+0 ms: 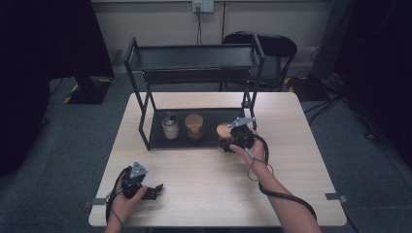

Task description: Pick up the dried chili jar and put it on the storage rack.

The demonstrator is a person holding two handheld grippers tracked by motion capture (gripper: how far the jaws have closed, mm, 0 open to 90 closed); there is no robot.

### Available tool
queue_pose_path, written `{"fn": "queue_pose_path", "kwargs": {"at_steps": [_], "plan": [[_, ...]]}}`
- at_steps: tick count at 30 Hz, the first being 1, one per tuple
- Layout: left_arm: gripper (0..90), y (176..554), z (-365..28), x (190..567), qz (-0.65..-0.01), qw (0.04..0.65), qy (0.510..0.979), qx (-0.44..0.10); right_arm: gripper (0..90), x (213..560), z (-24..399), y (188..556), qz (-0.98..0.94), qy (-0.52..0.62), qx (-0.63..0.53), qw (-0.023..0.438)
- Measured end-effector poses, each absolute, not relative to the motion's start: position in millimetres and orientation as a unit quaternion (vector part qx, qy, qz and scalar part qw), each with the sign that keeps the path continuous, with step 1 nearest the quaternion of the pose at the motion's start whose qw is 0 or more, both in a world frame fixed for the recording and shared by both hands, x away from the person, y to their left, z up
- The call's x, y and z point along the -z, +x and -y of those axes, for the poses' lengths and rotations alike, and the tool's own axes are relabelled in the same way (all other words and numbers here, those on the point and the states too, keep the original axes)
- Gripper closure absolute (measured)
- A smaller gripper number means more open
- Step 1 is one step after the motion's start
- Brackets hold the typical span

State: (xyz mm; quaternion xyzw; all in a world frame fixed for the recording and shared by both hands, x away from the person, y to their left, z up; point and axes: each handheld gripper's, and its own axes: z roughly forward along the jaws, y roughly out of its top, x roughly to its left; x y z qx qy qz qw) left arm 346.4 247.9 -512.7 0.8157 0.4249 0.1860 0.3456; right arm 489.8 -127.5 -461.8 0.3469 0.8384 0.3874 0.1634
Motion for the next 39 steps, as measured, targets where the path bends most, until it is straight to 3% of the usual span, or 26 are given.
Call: {"fn": "queue_pose_path", "kwargs": {"at_steps": [39], "plan": [[0.1,346,-248,513,-0.425,0.346,0.816,-0.186,25.3,469,100,527,-0.833,0.361,-0.379,0.179]]}}
